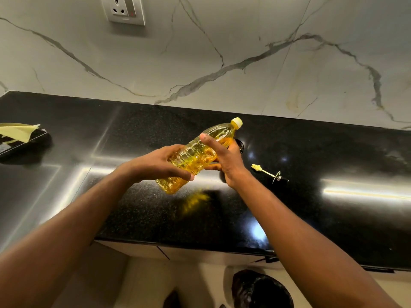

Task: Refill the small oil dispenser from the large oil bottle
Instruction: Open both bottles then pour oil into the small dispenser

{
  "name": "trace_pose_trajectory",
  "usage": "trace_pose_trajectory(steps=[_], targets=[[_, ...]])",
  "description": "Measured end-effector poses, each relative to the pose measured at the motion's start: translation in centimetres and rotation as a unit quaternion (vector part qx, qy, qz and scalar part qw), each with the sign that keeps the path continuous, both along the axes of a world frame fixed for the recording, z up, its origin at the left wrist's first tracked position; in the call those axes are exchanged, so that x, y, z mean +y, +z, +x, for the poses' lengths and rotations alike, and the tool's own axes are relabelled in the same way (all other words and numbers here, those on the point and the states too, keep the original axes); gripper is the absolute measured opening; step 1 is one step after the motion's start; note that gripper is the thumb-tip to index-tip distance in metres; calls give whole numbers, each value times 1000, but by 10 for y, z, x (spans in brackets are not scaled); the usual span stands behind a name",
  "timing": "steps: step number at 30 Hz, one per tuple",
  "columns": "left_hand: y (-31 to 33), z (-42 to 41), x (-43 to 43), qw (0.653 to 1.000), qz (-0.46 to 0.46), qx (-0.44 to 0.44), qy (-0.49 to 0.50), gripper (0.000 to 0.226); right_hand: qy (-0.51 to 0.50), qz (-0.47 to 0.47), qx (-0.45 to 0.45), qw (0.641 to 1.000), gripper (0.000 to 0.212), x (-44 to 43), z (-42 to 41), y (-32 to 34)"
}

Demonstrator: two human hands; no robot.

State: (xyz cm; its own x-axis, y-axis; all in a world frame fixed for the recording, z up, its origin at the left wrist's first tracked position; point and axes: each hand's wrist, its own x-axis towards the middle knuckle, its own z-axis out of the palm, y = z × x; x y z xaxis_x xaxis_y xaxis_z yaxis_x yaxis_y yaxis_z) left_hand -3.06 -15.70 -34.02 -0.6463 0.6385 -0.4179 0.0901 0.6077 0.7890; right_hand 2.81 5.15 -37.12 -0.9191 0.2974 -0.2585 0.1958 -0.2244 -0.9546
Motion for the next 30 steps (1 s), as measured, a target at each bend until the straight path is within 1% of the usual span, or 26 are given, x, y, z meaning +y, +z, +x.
trace_pose_trajectory(steps=[2, 4, 5, 6, 9, 11, 13, 16, 22, 25, 30], targets=[[-5, -4, -1, 998, -12, 64, 3, 83, -3, 26, 1, 1000, 77, -4, -5, 8], [-9, -7, -2, 990, -39, 135, 17, 93, -2, 63, 12, 998, 78, -8, -10, 15], [-12, -10, -3, 986, -45, 156, 30, 100, -1, 84, 20, 996, 77, -10, -14, 18], [-14, -11, -3, 984, -44, 170, 42, 102, 1, 103, 31, 994, 78, -12, -17, 21], [-21, -12, -3, 977, -14, 195, 83, 92, 8, 170, 55, 984, 86, -21, -28, 26], [-26, -12, -3, 970, 22, 210, 121, 84, 13, 217, 71, 973, 85, -29, -37, 27], [-32, -11, -4, 964, 55, 209, 157, 76, 17, 256, 94, 962, 86, -37, -44, 27], [-47, -12, -10, 956, 99, 197, 192, 73, 41, 316, 114, 941, 91, -51, -51, 22], [-74, -12, -21, 948, 150, 151, 237, 65, 65, 398, 129, 906, 97, -74, -57, 0], [-83, -13, -28, 949, 144, 148, 240, 65, 73, 425, 119, 894, 95, -80, -57, -9], [-90, -11, -35, 951, 145, 129, 242, 69, 75, 441, 106, 888, 97, -85, -56, -15]])
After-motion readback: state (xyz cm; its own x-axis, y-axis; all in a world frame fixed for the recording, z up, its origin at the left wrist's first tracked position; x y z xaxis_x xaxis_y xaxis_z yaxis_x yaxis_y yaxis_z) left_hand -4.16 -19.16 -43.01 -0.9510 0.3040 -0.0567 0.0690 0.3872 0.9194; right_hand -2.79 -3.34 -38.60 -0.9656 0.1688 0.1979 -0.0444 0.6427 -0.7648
